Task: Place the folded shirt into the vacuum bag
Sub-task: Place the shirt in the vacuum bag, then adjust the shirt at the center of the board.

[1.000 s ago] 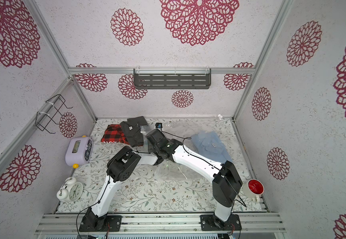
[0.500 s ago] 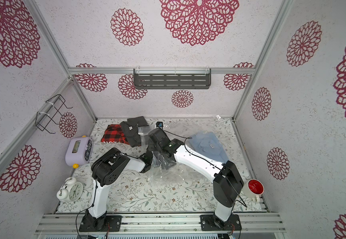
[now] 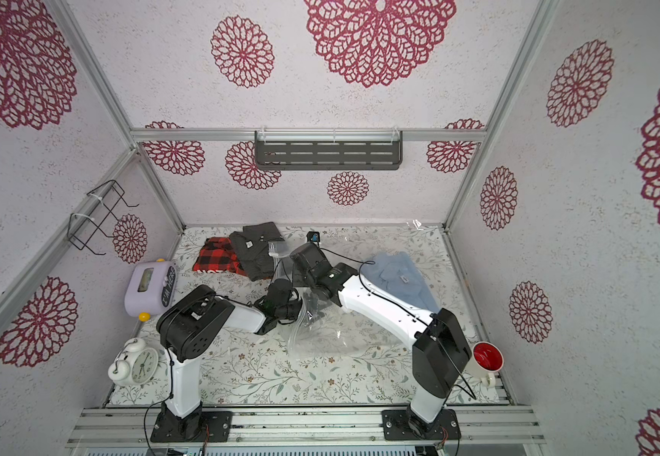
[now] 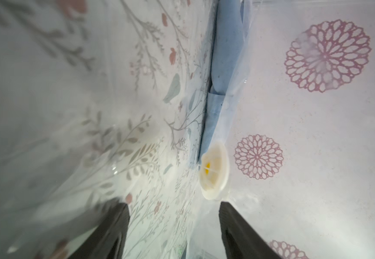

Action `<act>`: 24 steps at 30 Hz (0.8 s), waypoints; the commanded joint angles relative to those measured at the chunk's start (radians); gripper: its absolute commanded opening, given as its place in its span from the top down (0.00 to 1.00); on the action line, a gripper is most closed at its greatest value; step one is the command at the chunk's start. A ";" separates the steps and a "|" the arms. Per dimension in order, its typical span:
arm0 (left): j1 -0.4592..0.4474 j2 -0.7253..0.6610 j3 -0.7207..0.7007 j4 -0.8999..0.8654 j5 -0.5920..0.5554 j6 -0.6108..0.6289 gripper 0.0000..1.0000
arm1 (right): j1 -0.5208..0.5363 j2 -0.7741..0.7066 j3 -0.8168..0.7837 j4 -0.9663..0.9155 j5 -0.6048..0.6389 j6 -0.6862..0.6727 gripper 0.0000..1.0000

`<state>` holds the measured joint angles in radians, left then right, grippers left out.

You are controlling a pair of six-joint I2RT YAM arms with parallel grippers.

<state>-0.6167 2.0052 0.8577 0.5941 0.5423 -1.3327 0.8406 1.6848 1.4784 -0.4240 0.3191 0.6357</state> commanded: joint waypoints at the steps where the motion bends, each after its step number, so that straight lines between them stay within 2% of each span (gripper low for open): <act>1: 0.012 -0.105 -0.056 -0.157 -0.052 0.079 0.31 | -0.011 -0.049 0.007 -0.052 0.088 -0.033 1.00; 6: 0.052 -0.257 -0.138 -0.218 -0.093 0.124 0.30 | -0.013 -0.040 0.021 -0.130 0.184 -0.039 1.00; 12: 0.151 -0.451 -0.197 -0.365 -0.166 0.217 0.30 | -0.042 0.002 0.054 -0.185 0.261 -0.066 1.00; 18: 0.261 -0.598 -0.123 -0.647 -0.265 0.374 0.25 | -0.085 0.045 0.123 -0.218 0.317 -0.116 1.00; 24: 0.413 -0.625 -0.053 -0.758 -0.313 0.442 0.18 | -0.104 0.121 0.261 -0.279 0.382 -0.156 1.00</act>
<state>-0.2554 1.3888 0.7753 -0.0540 0.2874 -0.9672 0.7456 1.7901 1.6650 -0.6579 0.6106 0.5220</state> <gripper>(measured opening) 0.813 0.043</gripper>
